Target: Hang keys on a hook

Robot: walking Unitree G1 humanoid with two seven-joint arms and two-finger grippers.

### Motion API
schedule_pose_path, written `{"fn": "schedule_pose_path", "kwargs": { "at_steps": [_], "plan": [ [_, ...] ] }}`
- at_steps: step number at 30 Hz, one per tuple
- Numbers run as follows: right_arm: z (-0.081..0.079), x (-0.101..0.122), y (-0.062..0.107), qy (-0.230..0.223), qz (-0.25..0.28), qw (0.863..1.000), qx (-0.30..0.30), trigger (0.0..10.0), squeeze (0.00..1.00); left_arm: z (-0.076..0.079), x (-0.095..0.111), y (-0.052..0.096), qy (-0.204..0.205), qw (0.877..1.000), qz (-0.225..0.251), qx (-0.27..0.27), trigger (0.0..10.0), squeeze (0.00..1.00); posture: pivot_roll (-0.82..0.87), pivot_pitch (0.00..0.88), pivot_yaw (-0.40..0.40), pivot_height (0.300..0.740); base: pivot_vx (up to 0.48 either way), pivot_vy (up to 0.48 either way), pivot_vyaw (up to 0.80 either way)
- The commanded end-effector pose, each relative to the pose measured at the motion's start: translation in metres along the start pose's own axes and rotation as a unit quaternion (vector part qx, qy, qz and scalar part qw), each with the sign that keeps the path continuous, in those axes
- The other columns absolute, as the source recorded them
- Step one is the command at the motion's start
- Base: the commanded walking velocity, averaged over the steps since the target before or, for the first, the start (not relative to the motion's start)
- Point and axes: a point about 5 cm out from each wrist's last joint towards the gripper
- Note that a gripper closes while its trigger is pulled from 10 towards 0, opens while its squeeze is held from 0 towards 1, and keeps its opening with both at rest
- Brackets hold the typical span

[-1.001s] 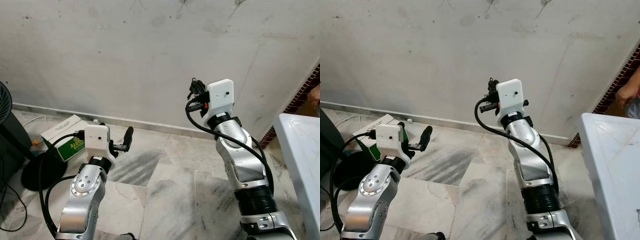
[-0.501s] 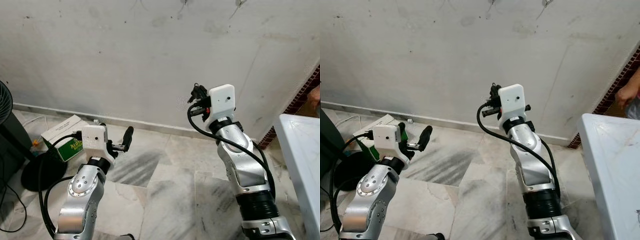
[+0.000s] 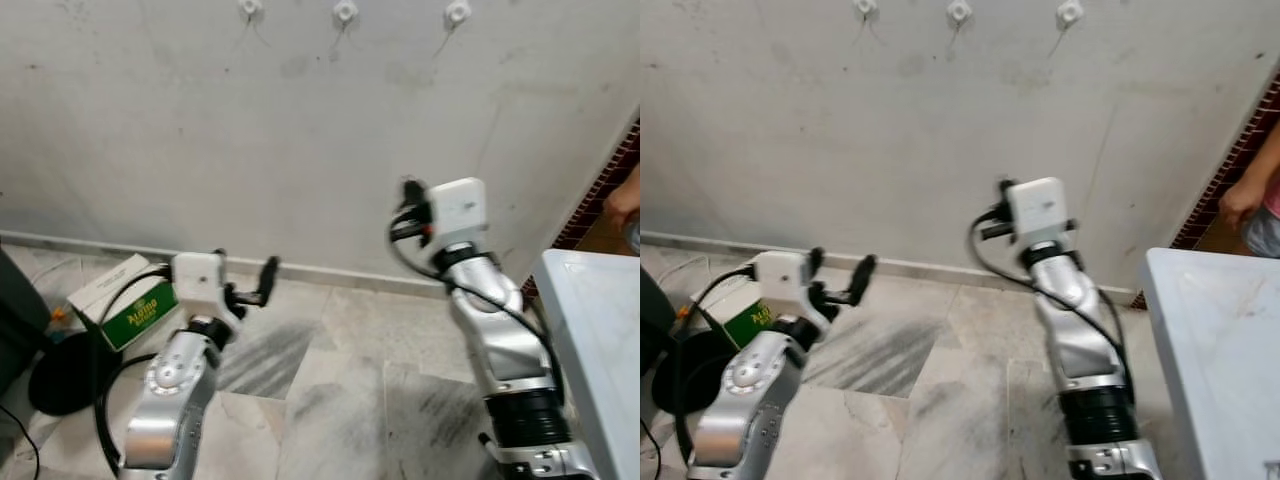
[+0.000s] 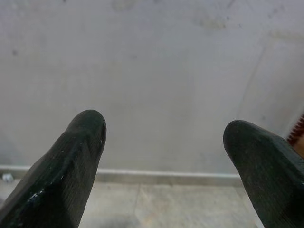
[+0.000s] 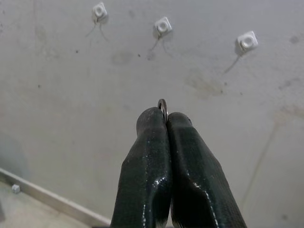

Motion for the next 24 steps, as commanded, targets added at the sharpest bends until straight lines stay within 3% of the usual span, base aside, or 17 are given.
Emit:
{"fn": "schedule_pose_path", "kwargs": {
  "at_steps": [1, 24],
  "plan": [
    [-0.0055, 0.0138, -0.0037, -0.002, 0.024, 1.000, 0.006, 10.0, 0.00, -0.0056, 0.0058, 0.0013, -0.010, 1.000, 0.005, 0.006, 10.0, 0.00, 0.06, 0.072, -0.011, 0.740, 0.368, 0.000, 0.00],
    [-0.0098, 0.0175, -0.0059, 0.002, 0.032, 0.999, 0.010, 10.0, 0.00, -0.0040, 0.0059, 0.0013, -0.008, 1.000, 0.001, 0.000, 10.0, 0.00, 0.07, 0.076, -0.007, 0.740, 0.368, 0.000, 0.00]
  ]
}}
Point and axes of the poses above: a point about 5 cm out from each wrist's last joint towards the gripper, its own y axis pointing back from the gripper into the wrist, its own x axis along the axis of the wrist's last joint, z = x × y, and after that the axes turned 15 degrees about y, right-handed
